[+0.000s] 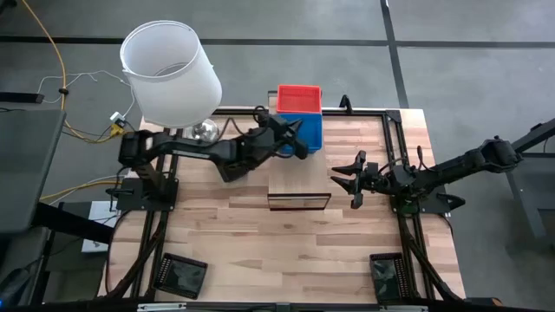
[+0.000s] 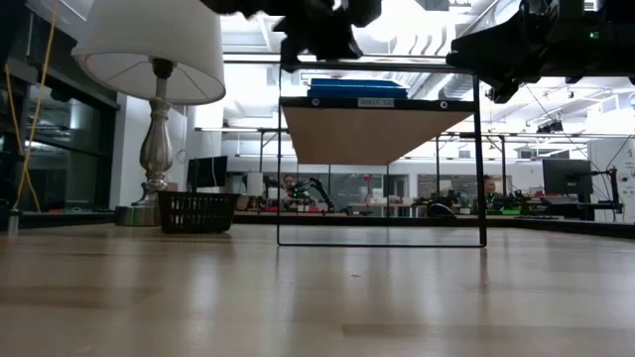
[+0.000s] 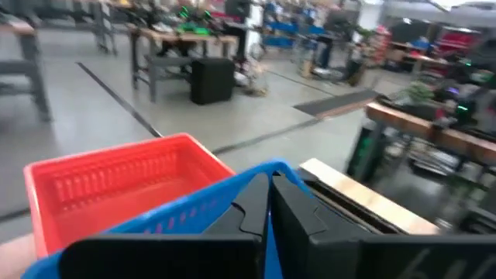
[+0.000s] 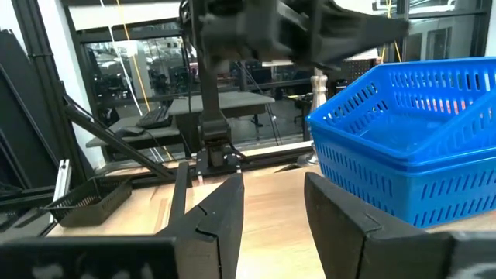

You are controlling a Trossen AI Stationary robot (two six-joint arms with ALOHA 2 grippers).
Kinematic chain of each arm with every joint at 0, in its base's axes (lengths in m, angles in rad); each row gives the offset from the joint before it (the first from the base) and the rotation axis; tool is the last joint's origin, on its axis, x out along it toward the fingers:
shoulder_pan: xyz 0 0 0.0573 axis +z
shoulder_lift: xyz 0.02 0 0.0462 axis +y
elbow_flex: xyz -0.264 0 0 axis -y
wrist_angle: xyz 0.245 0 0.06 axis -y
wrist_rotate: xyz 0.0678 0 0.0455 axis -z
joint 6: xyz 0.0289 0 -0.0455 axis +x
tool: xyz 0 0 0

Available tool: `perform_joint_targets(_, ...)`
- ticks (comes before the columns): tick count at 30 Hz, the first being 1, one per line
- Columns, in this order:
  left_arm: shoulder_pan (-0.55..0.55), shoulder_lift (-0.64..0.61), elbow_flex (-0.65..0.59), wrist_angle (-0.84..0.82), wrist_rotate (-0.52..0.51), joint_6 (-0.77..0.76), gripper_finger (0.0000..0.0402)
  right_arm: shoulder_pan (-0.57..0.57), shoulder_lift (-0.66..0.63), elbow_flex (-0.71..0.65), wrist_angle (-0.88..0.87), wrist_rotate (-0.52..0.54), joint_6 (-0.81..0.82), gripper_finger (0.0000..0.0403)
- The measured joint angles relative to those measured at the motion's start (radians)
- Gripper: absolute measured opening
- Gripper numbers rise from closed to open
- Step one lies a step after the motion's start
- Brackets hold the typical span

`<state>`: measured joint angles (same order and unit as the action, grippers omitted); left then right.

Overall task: Stack baskets on shelf by color
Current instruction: Stack the blue bin on top of the blue bin on the shelf, then put the top black bin on the shelf

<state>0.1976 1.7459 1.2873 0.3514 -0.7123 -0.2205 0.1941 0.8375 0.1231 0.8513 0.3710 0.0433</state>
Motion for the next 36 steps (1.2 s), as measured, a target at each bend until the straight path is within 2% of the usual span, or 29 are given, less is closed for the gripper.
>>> perform_joint_targets(7,0.026,0.083,0.01,0.09,-0.107,0.097,0.0,0.0,0.0,0.0,0.0,0.0,0.001,0.0126)
perform_joint_targets(11,0.039,0.095,0.01,0.125,-0.133,0.127,0.0,0.0,0.0,0.0,0.0,0.0,0.001,0.0126)
perform_joint_targets(17,0.046,0.096,0.01,0.106,-0.136,0.128,0.0,0.0,0.0,0.0,0.0,-0.003,0.001,0.0126)
perform_joint_targets(26,0.067,0.092,0.01,-0.036,-0.105,0.079,0.0,0.0,0.0,0.0,0.0,-0.003,0.001,0.0126)
perform_joint_targets(29,0.053,0.06,0.01,0.022,-0.107,0.166,0.0,0.0,0.0,0.001,-0.001,-0.003,0.001,0.0126)
perform_joint_targets(33,0.003,-0.041,0.01,0.049,-0.082,0.319,0.0,0.0,0.0,0.001,-0.006,-0.003,0.001,0.0126)
perform_joint_targets(36,-0.055,-0.142,0.01,-0.042,-0.011,0.444,0.0,0.0,0.0,0.001,-0.008,-0.003,0.001,0.0126)
